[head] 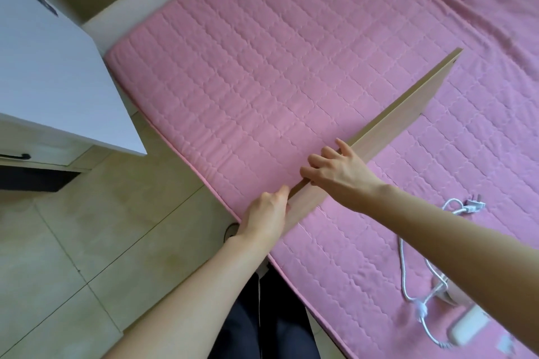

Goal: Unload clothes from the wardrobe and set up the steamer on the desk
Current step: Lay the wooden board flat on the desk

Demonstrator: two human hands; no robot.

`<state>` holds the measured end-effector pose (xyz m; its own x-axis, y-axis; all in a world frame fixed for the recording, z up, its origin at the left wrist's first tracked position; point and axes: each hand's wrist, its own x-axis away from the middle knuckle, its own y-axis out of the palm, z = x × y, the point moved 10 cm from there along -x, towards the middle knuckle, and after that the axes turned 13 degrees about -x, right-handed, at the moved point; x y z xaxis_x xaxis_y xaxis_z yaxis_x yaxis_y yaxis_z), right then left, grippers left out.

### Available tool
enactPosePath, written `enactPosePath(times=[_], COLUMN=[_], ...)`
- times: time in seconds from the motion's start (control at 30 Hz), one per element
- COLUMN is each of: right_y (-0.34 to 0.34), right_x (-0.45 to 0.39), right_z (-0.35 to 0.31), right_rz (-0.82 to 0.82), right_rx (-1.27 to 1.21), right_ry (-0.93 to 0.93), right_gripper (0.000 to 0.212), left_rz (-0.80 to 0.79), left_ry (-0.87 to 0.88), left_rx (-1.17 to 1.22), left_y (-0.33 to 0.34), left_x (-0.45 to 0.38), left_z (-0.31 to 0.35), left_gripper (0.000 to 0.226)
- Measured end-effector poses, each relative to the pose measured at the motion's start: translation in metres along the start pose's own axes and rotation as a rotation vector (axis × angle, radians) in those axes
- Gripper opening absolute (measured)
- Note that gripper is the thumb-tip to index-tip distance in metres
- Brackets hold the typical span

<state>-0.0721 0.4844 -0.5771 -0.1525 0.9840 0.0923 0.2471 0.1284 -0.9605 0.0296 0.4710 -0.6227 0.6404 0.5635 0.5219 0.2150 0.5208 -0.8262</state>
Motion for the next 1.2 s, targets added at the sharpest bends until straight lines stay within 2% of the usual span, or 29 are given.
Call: enactPosePath(times=[0.13, 0.23, 0.37, 0.47, 0.7, 0.83, 1.0, 1.2], right_y=[-0.007, -0.014, -0.031, -0.050, -0.095, -0.126, -0.152, -0.166], right_x=[0.003, 0.008, 0.008, 0.008, 0.009, 0.007, 0.002, -0.017], right_z=[-0.018, -0.040, -0.076, -0.103, -0.160, -0.195, -0.242, -0.308], right_rz=[-0.065, -0.083, -0.082, -0.061, -0.027, 0.023, 0.076, 0.070], right_rx=[-0.024, -0.043, -0.064, -0.113, -0.172, -0.233, -0.297, -0.301], right_ry=[-0.049, -0.064, -0.070, -0.067, -0.048, -0.027, -0.036, -0.197], right_gripper=[0.023, 0.029, 0.033, 0.027, 0.032, 0.028, 0.022, 0.016], left_rz=[-0.023, -0.001, 0.046, 0.117, 0.404, 0.519, 0.588, 0.652], left_ry=[0.035, -0.020, -0.049, -0.049, -0.088, -0.165, -0.260, -0.381], left_rx=[-0.043, -0.060, -0.067, -0.092, -0.146, -0.112, -0.048, -0.009], left_y=[-0.015, -0.028, -0.049, -0.072, -0.135, -0.158, -0.173, -0.176], left_x=[0.025, 0.048, 0.079, 0.107, 0.185, 0.230, 0.284, 0.344], left_z=[0.002, -0.010, -0.036, -0.051, -0.075, -0.093, -0.115, -0.155], left_gripper=[0.013, 0.010, 0.018, 0.010, 0.019, 0.013, 0.013, 0.021])
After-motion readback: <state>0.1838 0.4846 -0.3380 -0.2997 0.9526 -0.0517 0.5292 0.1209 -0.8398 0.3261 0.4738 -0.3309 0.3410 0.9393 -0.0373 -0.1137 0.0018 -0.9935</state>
